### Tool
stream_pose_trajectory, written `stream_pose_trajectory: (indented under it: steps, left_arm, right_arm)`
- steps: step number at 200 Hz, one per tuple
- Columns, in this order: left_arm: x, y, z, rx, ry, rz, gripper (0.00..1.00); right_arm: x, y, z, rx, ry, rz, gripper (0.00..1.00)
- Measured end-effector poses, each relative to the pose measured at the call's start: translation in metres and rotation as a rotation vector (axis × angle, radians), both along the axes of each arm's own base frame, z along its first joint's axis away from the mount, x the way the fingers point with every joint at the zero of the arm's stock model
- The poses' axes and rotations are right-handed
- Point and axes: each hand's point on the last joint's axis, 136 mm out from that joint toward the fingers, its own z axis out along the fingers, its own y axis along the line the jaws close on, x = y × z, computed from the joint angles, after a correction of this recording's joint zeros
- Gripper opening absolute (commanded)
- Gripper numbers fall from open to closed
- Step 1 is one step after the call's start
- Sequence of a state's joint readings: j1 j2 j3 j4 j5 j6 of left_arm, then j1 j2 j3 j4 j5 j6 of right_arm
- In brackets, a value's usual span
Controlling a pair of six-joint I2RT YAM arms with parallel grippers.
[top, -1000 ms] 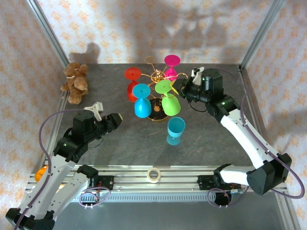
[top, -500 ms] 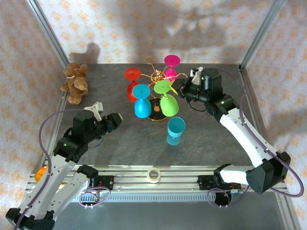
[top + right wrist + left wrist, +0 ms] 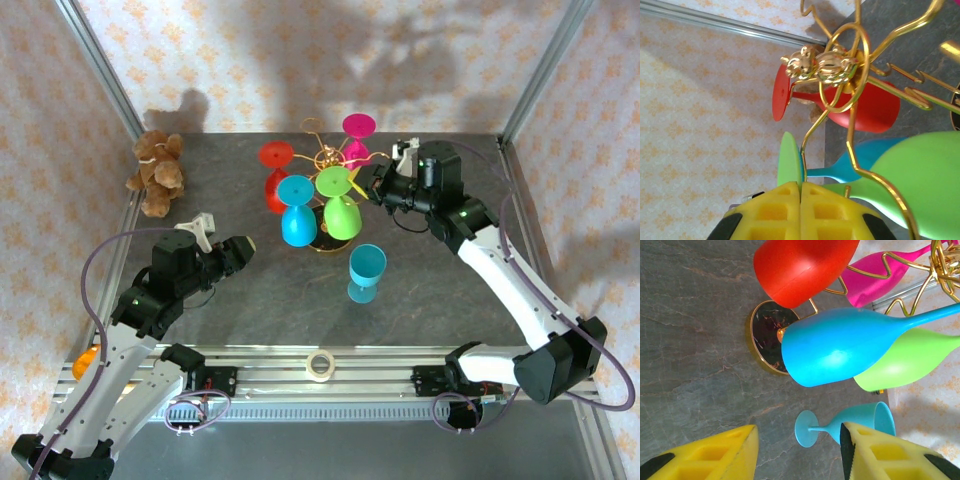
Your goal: Take the wine glass off the wine glass rack
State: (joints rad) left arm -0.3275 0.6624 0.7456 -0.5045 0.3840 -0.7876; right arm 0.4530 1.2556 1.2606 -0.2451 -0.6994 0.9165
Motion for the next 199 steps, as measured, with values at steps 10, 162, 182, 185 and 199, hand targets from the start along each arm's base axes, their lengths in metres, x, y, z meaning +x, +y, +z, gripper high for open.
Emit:
stream_pose_trajectory:
  steps: [10,162,182,185,199]
  left_arm:
    - [0.0,0.0,0.0,0.0,0.0,0.0,0.47]
    - [-0.001,0.001,0.003,-0.003,-0.01,0.001,0.47]
    - [-0.002,0.001,0.004,-0.005,-0.015,0.001,0.47]
    - [-0.002,0.001,0.004,-0.005,-0.015,0.001,0.47]
    - [-0.002,0.001,0.004,-0.005,-0.016,0.001,0.47]
  right_arm:
    - [-0.001,0.001,0.001,0.003,-0.001,0.005,0.0]
    - [-0.022,0.008,0.012,0.015,-0.019,0.059,0.0]
    - [-0.03,0.007,0.016,0.017,-0.024,0.069,0.0]
    - [-0.031,0.007,0.017,0.018,-0.026,0.069,0.0]
    - [-0.036,0.006,0.022,0.022,-0.039,0.075,0.0]
